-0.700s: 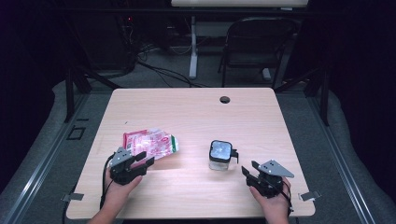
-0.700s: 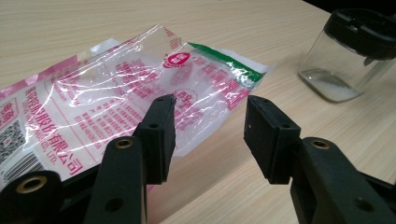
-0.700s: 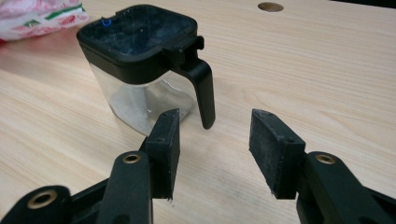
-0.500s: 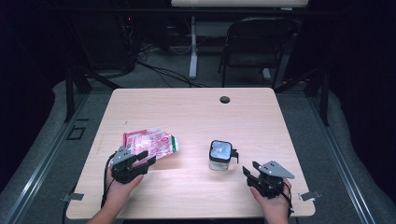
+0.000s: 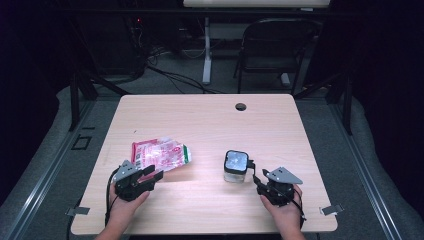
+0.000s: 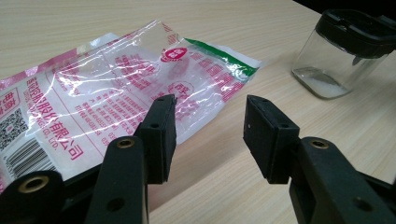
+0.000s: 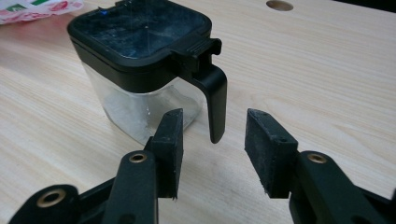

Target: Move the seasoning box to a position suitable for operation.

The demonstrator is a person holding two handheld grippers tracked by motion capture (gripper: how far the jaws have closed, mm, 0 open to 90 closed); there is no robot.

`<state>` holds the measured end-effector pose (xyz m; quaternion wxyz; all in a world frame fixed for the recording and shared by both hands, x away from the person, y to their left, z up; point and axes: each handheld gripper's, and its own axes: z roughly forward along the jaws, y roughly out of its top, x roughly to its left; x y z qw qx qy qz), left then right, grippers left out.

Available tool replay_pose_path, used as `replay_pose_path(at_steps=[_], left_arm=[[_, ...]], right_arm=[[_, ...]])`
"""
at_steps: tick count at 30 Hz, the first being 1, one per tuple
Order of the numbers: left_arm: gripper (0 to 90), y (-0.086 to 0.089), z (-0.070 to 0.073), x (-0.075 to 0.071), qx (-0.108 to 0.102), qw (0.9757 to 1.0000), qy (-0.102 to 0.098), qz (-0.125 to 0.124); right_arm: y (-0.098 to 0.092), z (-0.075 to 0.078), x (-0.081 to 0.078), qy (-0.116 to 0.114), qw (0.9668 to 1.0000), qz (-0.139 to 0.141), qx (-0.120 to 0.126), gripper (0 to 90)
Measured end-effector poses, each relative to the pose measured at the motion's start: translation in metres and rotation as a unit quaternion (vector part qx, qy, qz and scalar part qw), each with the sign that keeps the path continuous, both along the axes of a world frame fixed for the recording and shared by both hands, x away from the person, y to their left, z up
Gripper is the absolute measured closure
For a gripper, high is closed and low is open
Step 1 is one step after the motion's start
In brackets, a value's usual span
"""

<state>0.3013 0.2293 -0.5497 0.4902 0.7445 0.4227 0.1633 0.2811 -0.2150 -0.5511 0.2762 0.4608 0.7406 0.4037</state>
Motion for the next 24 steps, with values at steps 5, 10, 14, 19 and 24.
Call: replay_pose_path(at_steps=[5, 10, 14, 19, 24], left_arm=[[53.9, 0.005, 0.000, -0.005, -0.001, 1.0000, 0.004, 0.003], [54.9, 0.010, -0.001, -0.011, -0.002, 1.0000, 0.003, 0.008], [55.8, 0.014, 0.001, -0.016, -0.001, 0.9999, 0.001, 0.012], [55.8, 0.015, 0.000, -0.018, 0.005, 0.9999, 0.001, 0.014], [56.4, 0.016, 0.000, -0.020, 0.003, 0.9999, -0.001, 0.014]], right_arm=[[0.007, -0.005, 0.014, 0.011, 0.9999, -0.002, -0.012, 60.3], [0.012, -0.008, 0.022, 0.018, 0.9995, -0.009, -0.022, 62.5], [0.016, -0.012, 0.030, 0.023, 0.9991, -0.017, -0.032, 64.7], [0.020, -0.013, 0.035, 0.021, 0.9991, -0.017, -0.032, 66.3], [0.023, -0.012, 0.037, 0.018, 0.9990, -0.022, -0.034, 69.1]])
